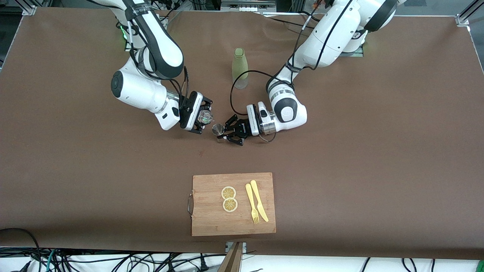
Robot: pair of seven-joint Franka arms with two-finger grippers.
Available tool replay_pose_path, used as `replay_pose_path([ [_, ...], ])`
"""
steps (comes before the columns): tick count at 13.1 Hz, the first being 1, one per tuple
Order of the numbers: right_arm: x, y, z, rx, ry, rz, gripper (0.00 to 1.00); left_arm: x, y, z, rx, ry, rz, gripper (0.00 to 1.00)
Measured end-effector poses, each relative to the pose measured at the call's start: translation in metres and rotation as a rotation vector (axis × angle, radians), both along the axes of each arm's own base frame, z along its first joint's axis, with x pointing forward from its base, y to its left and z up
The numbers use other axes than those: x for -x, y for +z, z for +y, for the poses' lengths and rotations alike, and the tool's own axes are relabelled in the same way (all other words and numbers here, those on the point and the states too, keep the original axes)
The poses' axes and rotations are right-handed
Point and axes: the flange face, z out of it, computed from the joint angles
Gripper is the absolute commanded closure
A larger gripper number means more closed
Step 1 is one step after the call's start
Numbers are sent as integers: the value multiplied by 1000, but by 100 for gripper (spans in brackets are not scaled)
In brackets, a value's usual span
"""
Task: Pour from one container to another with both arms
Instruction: 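Tilt the glass cup with the right gripper over the jigger's rim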
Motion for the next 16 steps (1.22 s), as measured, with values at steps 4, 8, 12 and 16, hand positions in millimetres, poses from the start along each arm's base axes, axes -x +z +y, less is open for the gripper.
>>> replay_pose_path([
  [4, -10, 8, 7, 6, -37, 9, 72, 0, 0, 0, 0, 0, 0, 100],
  [8, -16, 10, 15, 21, -69, 26, 72, 0, 0, 0, 0, 0, 0, 100],
  [12, -22, 14, 27, 42, -85, 29, 72, -1, 0, 1, -2, 1, -1, 100],
  [16, -23, 10, 27, 46, -84, 33, 72, -1, 0, 1, -3, 2, -1, 100],
])
